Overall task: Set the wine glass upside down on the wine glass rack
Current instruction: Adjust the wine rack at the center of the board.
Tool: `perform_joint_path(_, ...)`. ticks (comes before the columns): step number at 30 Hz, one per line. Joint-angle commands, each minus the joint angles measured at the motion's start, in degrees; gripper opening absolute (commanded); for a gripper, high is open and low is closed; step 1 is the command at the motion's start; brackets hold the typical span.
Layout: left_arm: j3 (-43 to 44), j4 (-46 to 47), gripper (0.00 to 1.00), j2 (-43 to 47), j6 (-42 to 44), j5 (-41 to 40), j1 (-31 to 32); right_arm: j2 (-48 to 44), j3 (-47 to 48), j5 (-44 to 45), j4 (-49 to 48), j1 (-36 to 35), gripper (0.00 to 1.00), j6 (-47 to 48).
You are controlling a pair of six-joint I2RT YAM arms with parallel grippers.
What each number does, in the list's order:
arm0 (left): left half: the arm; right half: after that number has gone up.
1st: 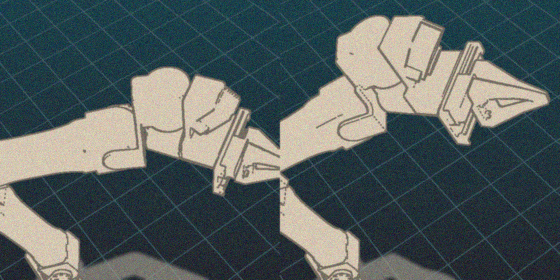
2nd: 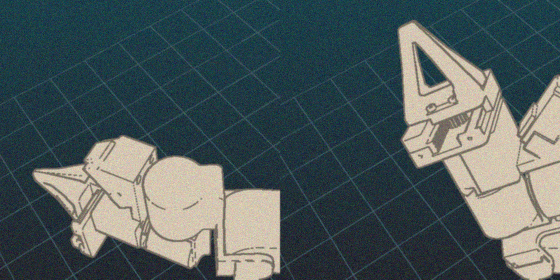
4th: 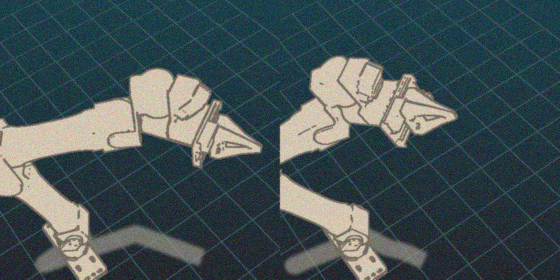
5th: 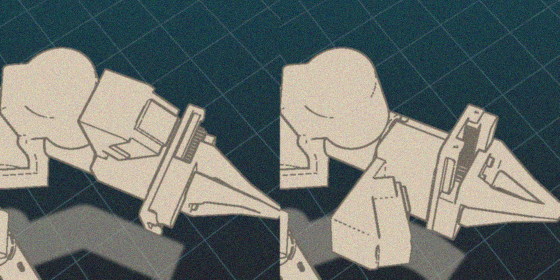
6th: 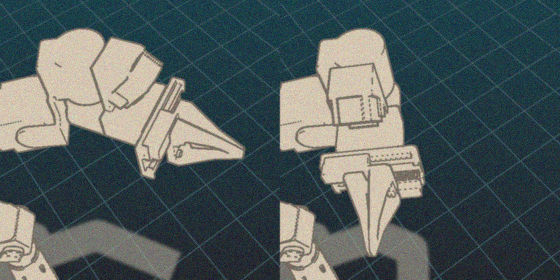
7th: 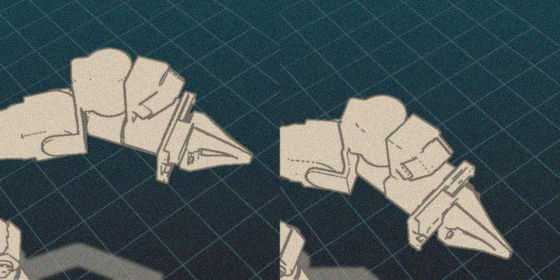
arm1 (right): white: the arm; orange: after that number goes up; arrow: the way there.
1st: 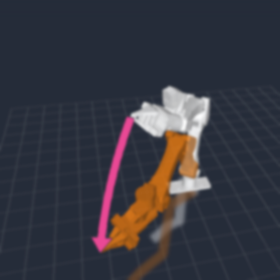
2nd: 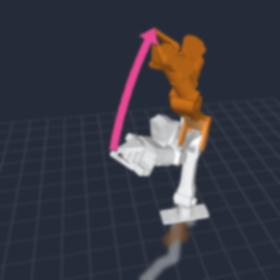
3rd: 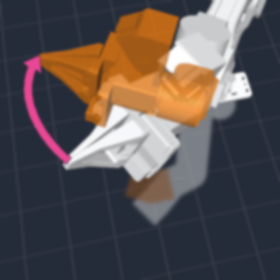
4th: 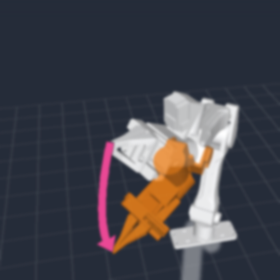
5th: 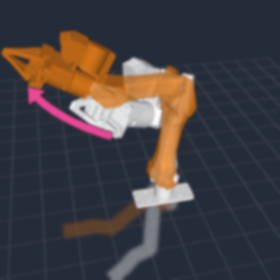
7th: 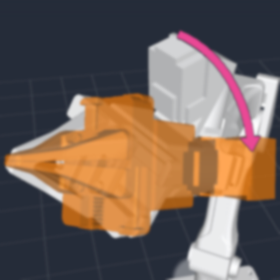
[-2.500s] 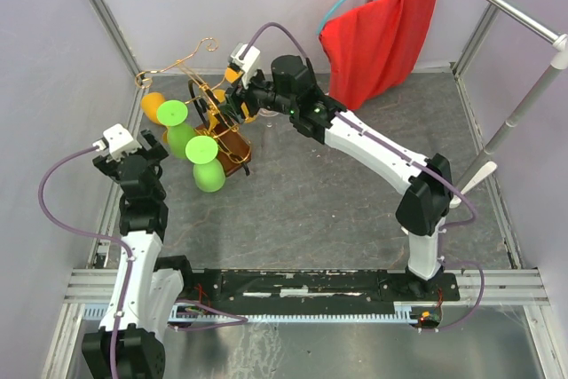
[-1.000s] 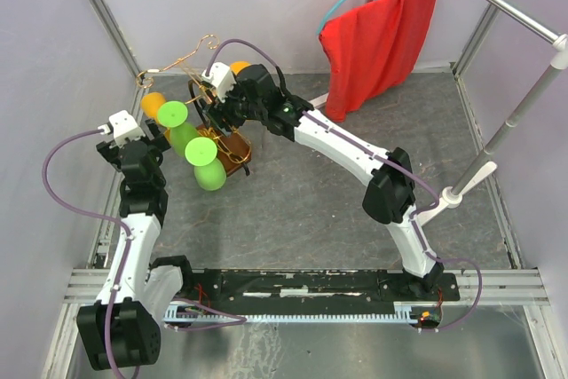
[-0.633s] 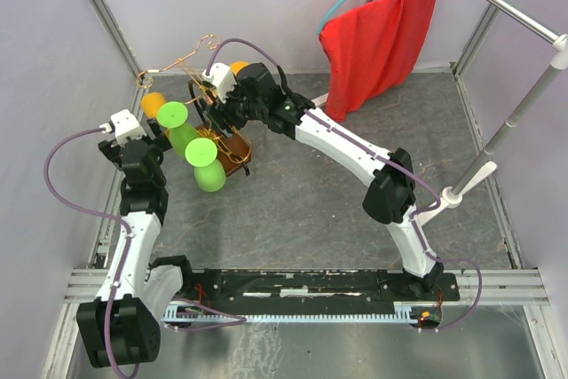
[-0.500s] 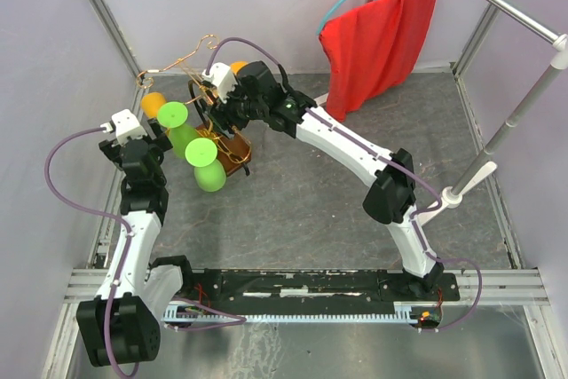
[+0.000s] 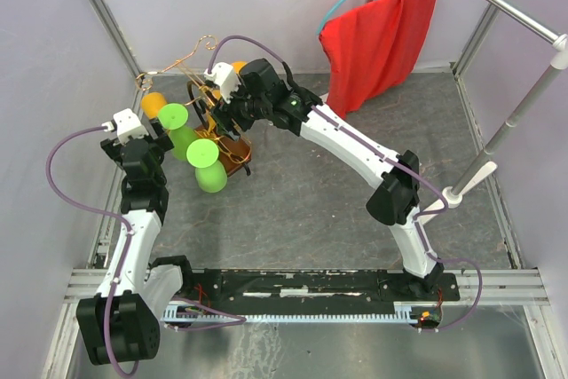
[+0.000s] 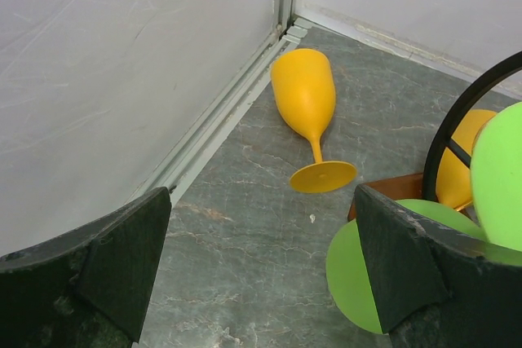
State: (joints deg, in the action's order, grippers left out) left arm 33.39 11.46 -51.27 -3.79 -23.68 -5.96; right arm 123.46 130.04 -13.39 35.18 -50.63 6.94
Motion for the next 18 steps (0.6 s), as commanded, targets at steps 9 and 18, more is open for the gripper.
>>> perform_joint_path(9,2.29,3.48,0.99,0.03,-0.12,0.17,0.04,1.87,1.17,0.2,-3.0,-0.4,0.82,-3.48)
perform_joint_path(18,2.56,4.22,0.99,-0.26,0.52,0.04,0.11,5.41,3.23,-0.72,-8.66,-0.34,0.83,-4.88)
